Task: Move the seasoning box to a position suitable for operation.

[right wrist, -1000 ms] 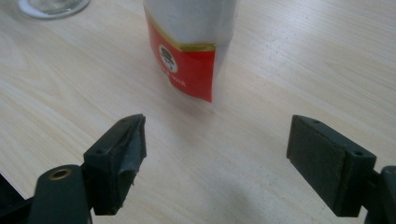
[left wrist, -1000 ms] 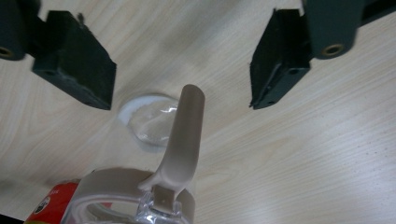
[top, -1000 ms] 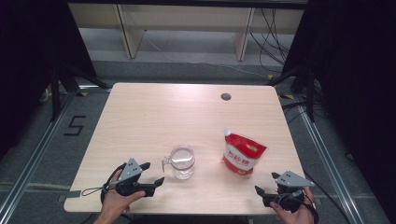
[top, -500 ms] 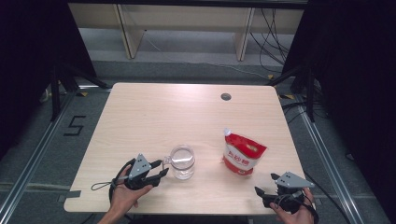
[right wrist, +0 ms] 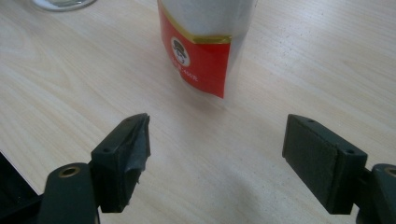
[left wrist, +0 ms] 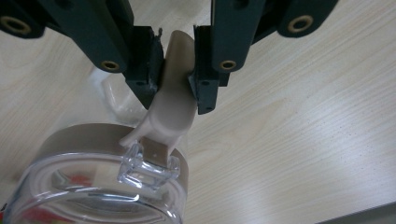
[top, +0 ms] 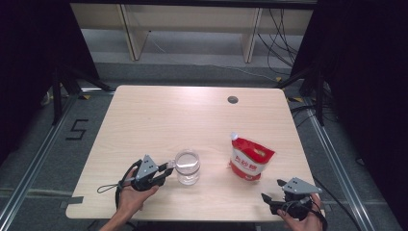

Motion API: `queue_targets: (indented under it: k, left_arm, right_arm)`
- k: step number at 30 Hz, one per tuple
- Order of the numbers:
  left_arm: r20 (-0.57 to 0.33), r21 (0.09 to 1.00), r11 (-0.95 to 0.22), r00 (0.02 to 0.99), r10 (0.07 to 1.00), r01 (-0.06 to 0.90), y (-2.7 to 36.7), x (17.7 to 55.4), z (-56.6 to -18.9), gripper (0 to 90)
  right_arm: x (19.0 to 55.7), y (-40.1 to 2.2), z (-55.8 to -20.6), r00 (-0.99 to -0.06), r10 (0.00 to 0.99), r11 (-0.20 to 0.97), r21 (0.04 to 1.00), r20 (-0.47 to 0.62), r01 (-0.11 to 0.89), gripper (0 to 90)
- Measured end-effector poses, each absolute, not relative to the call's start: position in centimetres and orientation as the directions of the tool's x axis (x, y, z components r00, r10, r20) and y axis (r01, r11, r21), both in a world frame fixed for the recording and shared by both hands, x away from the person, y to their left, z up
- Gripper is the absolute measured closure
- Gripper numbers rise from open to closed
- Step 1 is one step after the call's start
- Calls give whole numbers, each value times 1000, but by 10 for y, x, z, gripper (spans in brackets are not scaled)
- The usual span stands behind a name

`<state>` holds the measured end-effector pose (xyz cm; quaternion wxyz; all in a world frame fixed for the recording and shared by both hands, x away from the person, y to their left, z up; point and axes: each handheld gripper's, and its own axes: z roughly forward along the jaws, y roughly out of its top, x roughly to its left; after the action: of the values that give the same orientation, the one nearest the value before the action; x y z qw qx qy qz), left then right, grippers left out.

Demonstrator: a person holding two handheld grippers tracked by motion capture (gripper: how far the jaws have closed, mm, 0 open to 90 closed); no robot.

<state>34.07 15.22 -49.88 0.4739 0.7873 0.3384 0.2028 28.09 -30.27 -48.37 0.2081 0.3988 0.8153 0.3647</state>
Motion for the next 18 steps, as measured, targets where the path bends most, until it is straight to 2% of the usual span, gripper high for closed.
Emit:
queue_targets:
  k: [3, 5, 15, 17, 18]
  left_arm:
    - [24, 888, -343, 715, 699, 306, 154, 342, -500, 746]
    - [-8, 888, -324, 714, 700, 327, 151, 339, -500, 745]
    - [2, 887, -355, 765, 644, 296, 146, 335, -499, 743]
    - [-6, 886, -355, 773, 634, 298, 143, 332, -499, 743]
    - [-7, 884, -359, 776, 631, 301, 141, 331, -499, 743]
  right_arm:
    - [280, -303, -483, -598, 801, 405, 765, -32, 501, 242]
    - [280, -302, -482, -594, 803, 410, 769, -49, 491, 242]
    - [279, -300, -483, -596, 802, 409, 762, -38, 503, 246]
    - [282, -303, -484, -614, 786, 433, 771, -70, 467, 246]
    - [281, -302, -484, -605, 795, 414, 765, -39, 494, 246]
